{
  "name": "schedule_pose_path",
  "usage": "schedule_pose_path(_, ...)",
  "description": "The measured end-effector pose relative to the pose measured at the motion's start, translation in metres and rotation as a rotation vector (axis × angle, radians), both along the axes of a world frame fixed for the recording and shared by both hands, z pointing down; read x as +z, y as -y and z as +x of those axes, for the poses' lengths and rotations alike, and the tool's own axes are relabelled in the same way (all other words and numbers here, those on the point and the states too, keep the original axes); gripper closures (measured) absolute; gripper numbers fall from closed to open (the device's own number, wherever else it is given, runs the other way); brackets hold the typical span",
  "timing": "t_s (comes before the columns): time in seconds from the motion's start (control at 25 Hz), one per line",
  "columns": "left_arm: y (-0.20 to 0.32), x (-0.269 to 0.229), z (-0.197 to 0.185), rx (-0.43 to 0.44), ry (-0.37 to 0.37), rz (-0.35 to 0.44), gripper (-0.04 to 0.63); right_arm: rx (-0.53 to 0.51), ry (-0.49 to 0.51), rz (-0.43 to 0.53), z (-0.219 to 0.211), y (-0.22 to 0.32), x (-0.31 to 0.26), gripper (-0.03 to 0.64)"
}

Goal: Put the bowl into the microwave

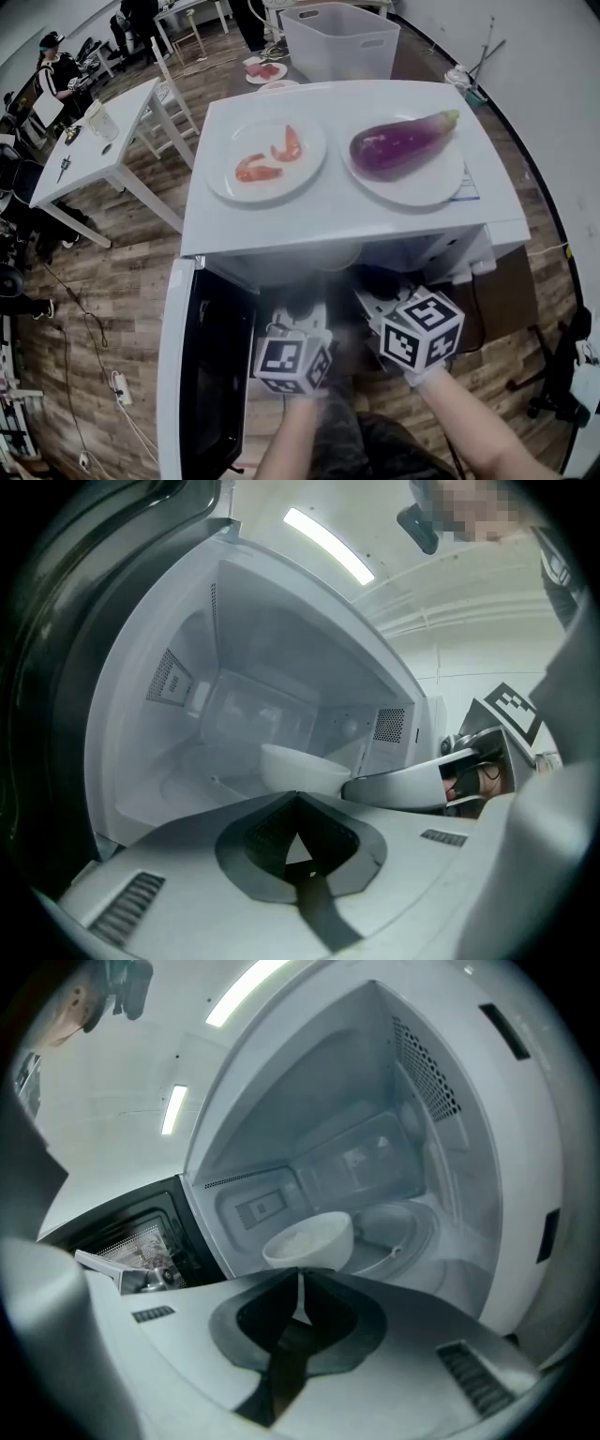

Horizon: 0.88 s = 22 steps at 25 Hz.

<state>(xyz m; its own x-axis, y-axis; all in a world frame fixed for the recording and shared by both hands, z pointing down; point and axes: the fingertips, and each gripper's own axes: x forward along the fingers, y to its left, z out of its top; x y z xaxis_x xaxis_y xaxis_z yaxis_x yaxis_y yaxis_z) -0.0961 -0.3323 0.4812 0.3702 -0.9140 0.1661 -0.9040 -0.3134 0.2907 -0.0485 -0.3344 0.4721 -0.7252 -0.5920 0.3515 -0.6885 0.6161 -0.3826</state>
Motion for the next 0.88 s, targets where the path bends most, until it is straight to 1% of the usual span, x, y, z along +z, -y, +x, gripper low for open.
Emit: schedule_pose_path(0.88, 0.013, -0.002, 0.004, 0.004, -0.007, 0.001, 0.595, 0.049, 0.008, -0.004, 0.0, 0.02, -0.001, 0.591)
